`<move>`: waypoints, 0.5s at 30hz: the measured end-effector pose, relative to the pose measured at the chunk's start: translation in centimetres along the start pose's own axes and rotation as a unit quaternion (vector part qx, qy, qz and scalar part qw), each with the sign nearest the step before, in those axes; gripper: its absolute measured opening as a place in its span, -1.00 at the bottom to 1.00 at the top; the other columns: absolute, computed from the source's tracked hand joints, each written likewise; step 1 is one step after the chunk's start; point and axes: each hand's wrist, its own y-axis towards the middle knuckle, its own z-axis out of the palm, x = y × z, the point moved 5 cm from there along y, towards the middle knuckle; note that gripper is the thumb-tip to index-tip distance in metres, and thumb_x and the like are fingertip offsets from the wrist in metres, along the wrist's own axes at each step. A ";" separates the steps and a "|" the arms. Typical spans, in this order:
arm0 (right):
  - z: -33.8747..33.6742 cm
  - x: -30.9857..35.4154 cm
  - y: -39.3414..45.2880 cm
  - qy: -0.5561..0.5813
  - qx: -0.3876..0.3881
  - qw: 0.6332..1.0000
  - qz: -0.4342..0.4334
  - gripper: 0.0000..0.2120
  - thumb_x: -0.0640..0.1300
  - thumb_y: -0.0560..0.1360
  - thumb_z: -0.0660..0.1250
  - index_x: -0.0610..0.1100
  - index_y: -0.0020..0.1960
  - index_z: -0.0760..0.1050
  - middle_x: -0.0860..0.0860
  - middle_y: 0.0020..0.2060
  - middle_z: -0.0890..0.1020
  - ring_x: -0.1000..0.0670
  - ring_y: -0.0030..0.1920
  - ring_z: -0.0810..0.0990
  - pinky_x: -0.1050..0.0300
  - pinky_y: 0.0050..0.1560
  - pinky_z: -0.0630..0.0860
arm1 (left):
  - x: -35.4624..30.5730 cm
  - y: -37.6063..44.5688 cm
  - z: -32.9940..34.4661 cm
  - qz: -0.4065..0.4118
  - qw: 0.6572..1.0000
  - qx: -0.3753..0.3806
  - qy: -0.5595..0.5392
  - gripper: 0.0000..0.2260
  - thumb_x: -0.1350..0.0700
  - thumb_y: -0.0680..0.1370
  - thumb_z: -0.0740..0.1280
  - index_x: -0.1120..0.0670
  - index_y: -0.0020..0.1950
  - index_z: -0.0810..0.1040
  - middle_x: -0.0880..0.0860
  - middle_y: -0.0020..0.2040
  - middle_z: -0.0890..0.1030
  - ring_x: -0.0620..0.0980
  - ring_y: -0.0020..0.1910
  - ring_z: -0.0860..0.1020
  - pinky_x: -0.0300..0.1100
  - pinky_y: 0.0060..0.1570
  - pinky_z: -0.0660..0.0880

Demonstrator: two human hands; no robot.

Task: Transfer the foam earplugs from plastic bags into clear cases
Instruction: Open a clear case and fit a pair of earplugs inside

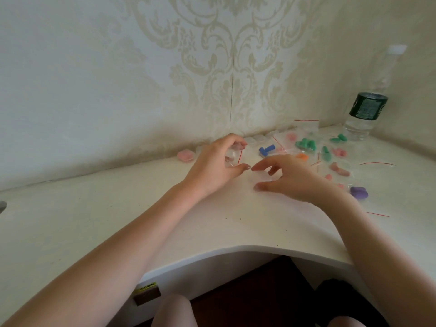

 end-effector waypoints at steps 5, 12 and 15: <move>0.1 0.5 0.1 -0.012 -0.018 1.000 -0.021 -0.67 0.15 0.37 0.43 0.16 0.12 0.53 0.25 0.01 0.56 0.20 -0.04 0.50 0.23 0.04 0.43 | -0.7 -0.3 -0.6 0.003 0.999 -0.009 0.053 -0.52 0.11 0.39 0.53 0.04 0.25 0.46 -0.14 0.06 0.56 -0.16 -0.18 0.58 -0.61 -0.16 0.30; 0.6 3.5 -0.2 0.009 -0.085 0.986 -0.144 -0.78 -0.11 0.58 0.24 0.12 0.12 0.59 0.20 -0.21 0.50 0.17 -0.23 0.47 0.45 -0.17 0.32 | -2.2 -0.8 0.3 0.081 0.992 0.014 0.100 -0.41 0.18 0.45 0.44 0.07 0.43 0.30 0.05 0.16 0.62 -0.03 0.13 0.58 -0.22 0.05 0.47; 0.9 3.9 -0.1 0.029 -0.096 0.987 -0.129 -0.80 -0.11 0.60 0.20 0.05 0.05 0.58 0.20 -0.29 0.51 0.15 -0.25 0.48 0.40 -0.20 0.34 | -2.1 -0.7 0.7 0.080 0.993 0.025 0.087 -0.32 0.19 0.43 0.45 0.05 0.48 0.23 0.09 0.21 0.59 -0.01 0.15 0.58 -0.21 0.09 0.47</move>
